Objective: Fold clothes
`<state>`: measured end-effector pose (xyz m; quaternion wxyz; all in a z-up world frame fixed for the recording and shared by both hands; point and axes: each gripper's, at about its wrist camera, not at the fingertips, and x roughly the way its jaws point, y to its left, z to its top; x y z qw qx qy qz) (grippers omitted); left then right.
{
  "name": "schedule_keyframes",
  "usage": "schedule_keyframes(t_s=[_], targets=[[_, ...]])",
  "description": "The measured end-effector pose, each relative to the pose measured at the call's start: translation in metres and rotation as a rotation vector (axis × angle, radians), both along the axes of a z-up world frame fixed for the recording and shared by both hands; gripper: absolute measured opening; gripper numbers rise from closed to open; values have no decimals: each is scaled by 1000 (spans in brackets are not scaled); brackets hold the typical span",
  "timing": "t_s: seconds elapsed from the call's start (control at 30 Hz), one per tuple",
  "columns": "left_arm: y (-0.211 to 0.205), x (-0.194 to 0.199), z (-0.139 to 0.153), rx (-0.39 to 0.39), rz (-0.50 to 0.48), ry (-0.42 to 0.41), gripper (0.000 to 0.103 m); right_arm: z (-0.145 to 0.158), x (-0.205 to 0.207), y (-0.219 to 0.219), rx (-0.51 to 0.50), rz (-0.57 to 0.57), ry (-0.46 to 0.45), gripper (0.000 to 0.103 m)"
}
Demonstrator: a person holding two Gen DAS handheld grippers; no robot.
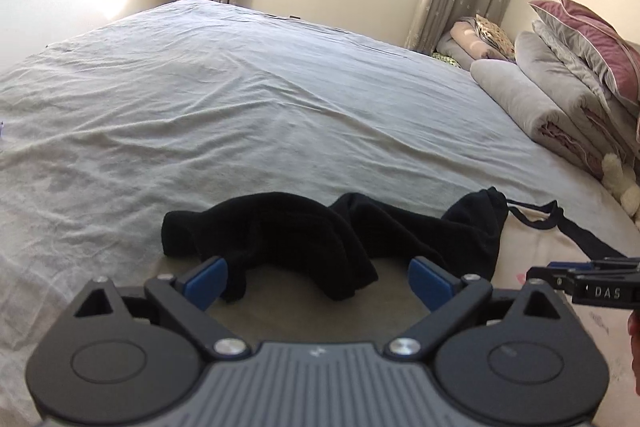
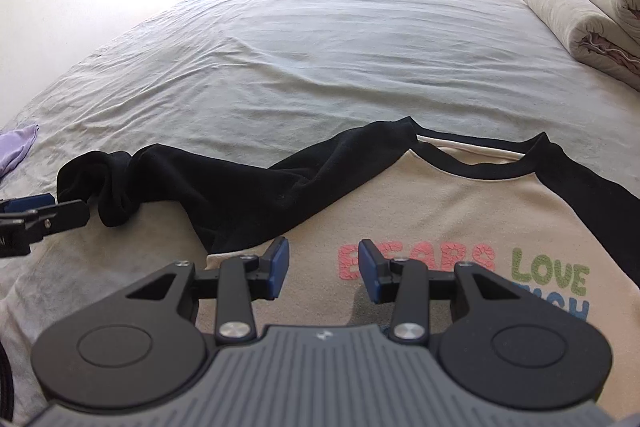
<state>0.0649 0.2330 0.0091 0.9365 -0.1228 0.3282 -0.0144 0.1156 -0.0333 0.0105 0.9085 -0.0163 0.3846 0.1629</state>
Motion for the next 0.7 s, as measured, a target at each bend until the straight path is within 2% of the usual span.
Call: schedule_keyframes(t_s=[0.13,0.3,0.37,0.43,0.47,0.53,0.7], targets=[[12,11,1,-68,63,-4,87,3,4,12,-19,43,-10,43],[33,19,2,-140,146,-35,82,8,8,30,-29,97,-25,43],[40,22,1,-151,176,-41,73,9,9,39,-30,125,-30,43],[46,24,-2,-150,197,-30,51,10,11,49,-31,156,-36,43],[49,24,-5,-154,204,-21,44,11,11,55,-30,172,-39,43],[58,24,-8,-172,216,-8,17,11,11,65,-24,205,-43,43],[76,17,-1,-174,259,-40,3,9,6,90,14,297,-39,43]])
